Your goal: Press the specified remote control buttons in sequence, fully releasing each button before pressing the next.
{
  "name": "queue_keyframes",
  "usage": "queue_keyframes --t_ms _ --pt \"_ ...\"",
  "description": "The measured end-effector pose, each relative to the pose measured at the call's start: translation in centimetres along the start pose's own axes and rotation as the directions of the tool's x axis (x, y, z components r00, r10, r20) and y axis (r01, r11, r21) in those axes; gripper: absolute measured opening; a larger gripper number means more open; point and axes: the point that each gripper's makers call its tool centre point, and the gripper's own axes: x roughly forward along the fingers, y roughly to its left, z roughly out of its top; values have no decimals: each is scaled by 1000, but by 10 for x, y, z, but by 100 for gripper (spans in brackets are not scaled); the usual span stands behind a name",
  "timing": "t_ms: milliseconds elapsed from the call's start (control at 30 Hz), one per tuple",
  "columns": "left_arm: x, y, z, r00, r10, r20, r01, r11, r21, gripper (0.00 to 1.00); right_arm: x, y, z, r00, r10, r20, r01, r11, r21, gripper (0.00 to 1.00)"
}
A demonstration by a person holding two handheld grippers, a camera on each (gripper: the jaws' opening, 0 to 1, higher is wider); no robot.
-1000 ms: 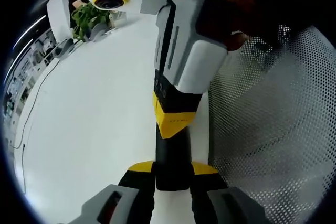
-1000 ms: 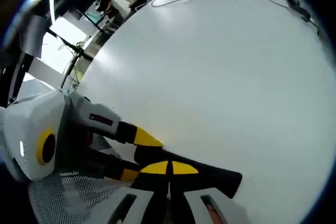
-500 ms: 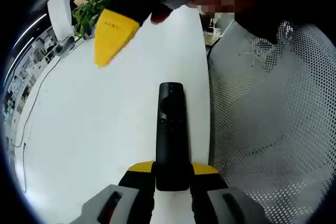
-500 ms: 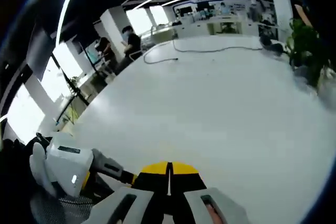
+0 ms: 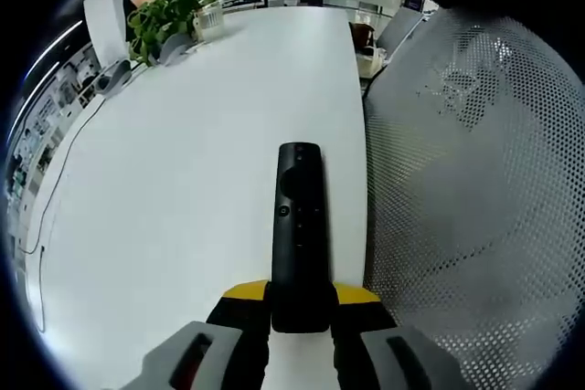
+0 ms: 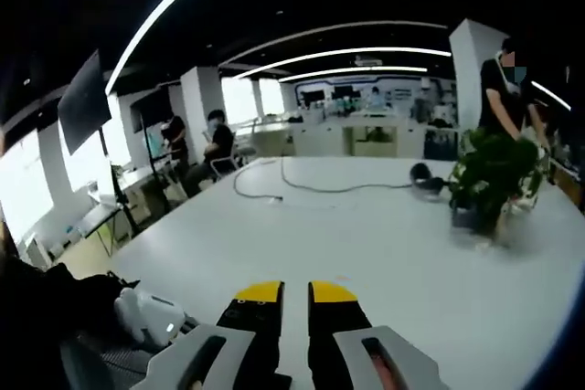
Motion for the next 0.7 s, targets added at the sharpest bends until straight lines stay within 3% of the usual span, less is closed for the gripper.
queue_keyframes --t_ms 67,167,200,333,500,700 --pt "0 0 0 1000 3 -5 -3 1000 -5 25 -10 -6 2 1000 -21 22 20 1000 12 20" --pt "1 1 1 1000 8 -12 -8 1000 -20 24 -27 -17 1 998 -55 32 54 998 30 22" --pt "1 2 1 999 24 -29 -26 998 -62 24 -33 -20 0 996 -75 43 73 997 35 22" --pt "2 2 3 997 40 -62 -44 998 -55 24 -47 -29 -8 988 -136 80 132 990 53 32" --pt "2 3 2 997 44 -71 -49 996 -75 24 -51 -39 -25 970 -226 95 221 974 54 47" --pt "2 2 2 997 49 -63 -54 996 -78 24 -48 -37 -37 953 -284 102 282 959 31 70"
